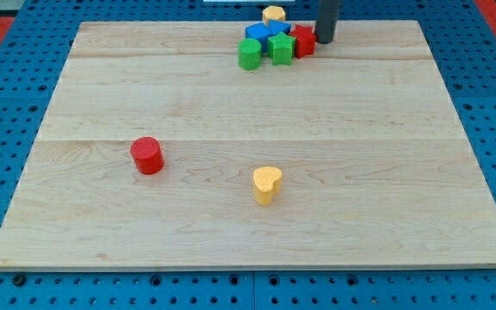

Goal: Move the yellow heart to teh right of the red circle

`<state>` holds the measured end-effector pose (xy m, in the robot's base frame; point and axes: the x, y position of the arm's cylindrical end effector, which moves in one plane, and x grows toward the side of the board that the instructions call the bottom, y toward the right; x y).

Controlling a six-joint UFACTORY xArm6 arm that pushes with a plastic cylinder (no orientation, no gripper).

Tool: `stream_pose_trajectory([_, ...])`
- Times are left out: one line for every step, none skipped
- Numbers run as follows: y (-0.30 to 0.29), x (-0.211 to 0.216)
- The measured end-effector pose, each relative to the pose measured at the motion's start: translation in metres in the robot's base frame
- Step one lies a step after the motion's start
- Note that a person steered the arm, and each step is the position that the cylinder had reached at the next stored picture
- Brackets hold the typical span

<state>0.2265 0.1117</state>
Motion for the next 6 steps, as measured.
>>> stream_pose_trajectory([0.012, 0.001])
stream_pose_trajectory([0.092, 0.051])
stream_pose_trajectory([0.087, 0.17])
stream_pose_trajectory([0.053, 0.282])
stream_pose_trajectory([-0.049, 0.365])
stream_pose_trajectory([-0.109, 0.371])
